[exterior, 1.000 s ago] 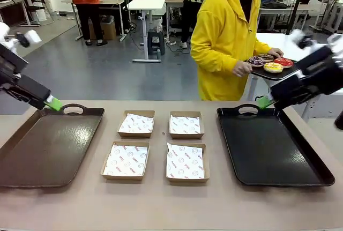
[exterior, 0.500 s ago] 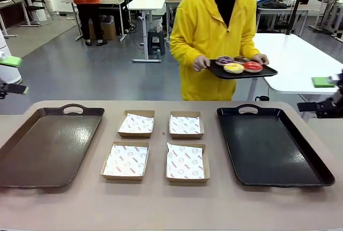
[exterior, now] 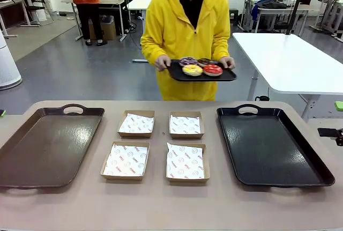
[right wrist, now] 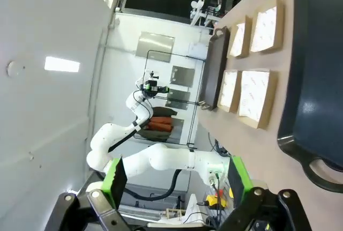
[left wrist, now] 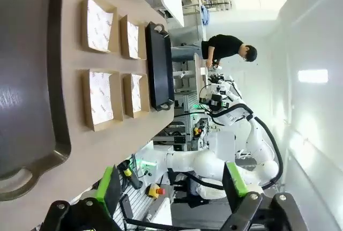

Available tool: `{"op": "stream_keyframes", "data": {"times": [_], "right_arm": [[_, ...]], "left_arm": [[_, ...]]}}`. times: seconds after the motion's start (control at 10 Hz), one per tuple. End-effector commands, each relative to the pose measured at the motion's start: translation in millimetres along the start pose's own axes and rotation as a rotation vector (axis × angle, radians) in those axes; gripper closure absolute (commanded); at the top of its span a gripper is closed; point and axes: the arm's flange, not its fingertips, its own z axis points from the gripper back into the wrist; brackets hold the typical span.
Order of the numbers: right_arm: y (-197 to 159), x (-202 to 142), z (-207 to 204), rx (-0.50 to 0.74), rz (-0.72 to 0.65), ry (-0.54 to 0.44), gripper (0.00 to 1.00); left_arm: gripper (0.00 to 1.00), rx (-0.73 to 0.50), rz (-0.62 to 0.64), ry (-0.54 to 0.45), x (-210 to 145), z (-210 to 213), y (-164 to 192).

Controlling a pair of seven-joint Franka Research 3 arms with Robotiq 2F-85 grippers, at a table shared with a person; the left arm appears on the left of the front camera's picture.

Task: Individually package the donuts and arrange them on the tray.
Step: Pick up one Paper togo box.

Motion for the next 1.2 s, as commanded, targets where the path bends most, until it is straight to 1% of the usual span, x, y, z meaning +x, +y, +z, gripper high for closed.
{"op": "stream_keyframes", "data": {"times": [0.0,0.1,0.2,0.3,1.1], "right_arm": [[11,-24,-17,-0.019,0.042,0.004,0.0],[16,-23,-17,-0.019,0.062,-0.007,0.0],[20,-22,-22,-0.023,0.08,-0.005,0.0],[6,-1,3,-0.026,0.021,-0.005,0.0],[6,-1,3,-0.026,0.021,-0.005,0.0]], "left_arm": [[0.0,-0.051,-0.019,0.008,-1,10,6],[0.0,-0.072,-0.02,-0.007,-6,18,9],[0.0,-0.057,-0.011,-0.014,-8,21,8],[0.0,-0.037,0.01,0.004,-6,10,13],[0.0,-0.037,0.01,0.004,-6,10,13]]}}
